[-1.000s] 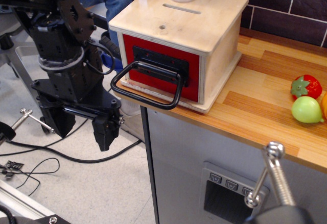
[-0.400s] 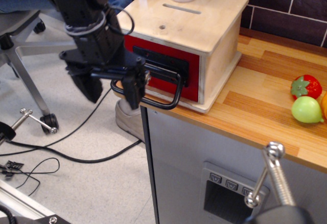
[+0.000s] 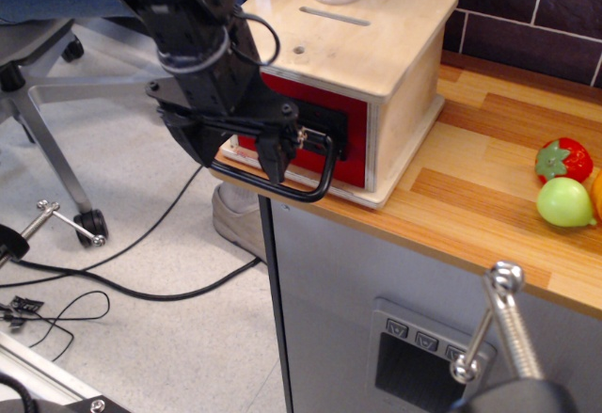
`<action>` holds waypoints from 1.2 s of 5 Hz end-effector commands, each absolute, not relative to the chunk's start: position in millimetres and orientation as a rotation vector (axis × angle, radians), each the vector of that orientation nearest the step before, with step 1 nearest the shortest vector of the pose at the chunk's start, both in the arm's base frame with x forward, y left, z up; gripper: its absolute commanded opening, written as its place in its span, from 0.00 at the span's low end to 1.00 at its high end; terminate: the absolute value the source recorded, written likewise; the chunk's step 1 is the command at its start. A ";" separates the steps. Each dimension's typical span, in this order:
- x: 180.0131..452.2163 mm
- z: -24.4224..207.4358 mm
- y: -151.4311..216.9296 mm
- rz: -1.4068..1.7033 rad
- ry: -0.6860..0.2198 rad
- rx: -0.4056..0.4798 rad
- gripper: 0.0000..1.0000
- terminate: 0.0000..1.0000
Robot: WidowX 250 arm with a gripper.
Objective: Open drawer of box
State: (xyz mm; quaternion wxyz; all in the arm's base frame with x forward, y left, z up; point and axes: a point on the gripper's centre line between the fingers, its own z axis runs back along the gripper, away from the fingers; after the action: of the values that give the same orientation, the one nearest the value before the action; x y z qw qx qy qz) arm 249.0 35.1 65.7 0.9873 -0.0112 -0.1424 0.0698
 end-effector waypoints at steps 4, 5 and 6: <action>277.2 56.8 32.6 0.155 -0.296 0.108 1.00 0.00; 264.5 33.2 33.8 0.141 -0.281 0.115 1.00 0.00; 246.7 16.7 39.5 0.126 -0.231 0.093 1.00 0.00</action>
State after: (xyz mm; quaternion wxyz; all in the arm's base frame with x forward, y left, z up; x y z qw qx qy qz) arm 250.7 37.7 19.0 0.9902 0.0392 -0.1223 0.0550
